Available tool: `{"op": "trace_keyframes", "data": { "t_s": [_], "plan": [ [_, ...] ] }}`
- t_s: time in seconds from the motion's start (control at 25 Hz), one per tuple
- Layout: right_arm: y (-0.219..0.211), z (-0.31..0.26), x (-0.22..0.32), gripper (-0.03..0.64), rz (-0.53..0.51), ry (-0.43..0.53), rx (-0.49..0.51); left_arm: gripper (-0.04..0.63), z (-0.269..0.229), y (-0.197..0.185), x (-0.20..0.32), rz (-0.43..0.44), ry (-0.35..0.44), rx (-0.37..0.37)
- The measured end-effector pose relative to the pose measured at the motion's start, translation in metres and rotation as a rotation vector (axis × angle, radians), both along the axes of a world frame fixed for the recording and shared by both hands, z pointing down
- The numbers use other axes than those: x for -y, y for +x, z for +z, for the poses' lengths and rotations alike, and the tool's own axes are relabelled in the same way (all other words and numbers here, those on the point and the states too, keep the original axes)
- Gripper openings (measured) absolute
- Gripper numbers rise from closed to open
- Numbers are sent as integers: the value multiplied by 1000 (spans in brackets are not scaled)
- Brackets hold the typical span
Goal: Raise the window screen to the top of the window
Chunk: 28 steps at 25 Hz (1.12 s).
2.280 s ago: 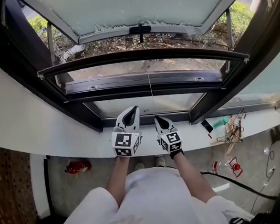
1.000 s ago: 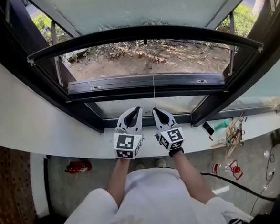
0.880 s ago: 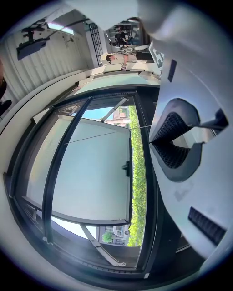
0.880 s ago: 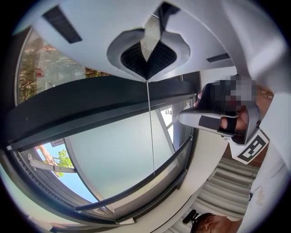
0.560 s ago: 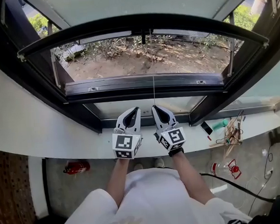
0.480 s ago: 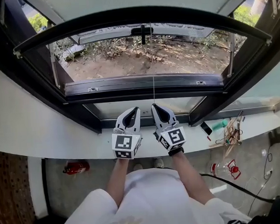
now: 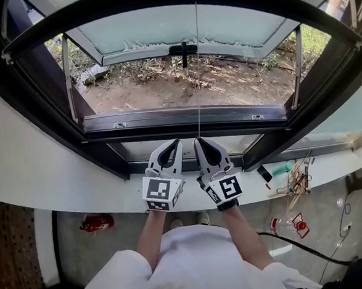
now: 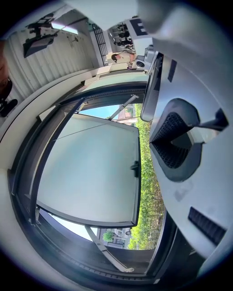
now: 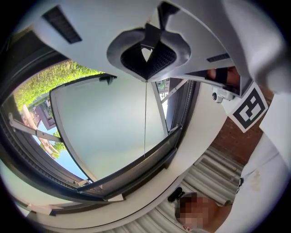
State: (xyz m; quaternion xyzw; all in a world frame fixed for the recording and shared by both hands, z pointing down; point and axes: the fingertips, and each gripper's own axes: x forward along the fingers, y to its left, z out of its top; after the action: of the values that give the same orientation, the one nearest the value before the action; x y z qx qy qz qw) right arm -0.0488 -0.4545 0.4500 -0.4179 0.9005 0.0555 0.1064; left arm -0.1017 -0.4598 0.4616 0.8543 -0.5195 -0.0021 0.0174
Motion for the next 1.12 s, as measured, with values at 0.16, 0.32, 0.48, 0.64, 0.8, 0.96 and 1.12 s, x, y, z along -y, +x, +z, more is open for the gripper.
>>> {"op": "trace_keyframes", "data": {
  "t_s": [0.16,0.32,0.48,0.64,0.8,0.96,1.12],
  "plan": [
    [-1,-15,1,0,35,50,-68,2,-32,2,4,11,28,-37],
    [0,-23,-1,0,38,55,-49,2,-54,7,7,17,81,-11],
    [-2,-31,-3,0,21,56,-6,2,-63,11,6,29,96,-2],
    [-7,-47,-15,0,2,76,37,2,-68,10,-1,29,102,5],
    [-8,-60,-20,0,6,103,27,2,-77,10,-1,43,95,-19],
    [-10,-66,-23,0,8,112,27,2,-92,5,-2,37,117,-21],
    [-14,-72,-29,0,-5,113,44,2,-98,-3,-2,18,123,-16]
  ]
}}
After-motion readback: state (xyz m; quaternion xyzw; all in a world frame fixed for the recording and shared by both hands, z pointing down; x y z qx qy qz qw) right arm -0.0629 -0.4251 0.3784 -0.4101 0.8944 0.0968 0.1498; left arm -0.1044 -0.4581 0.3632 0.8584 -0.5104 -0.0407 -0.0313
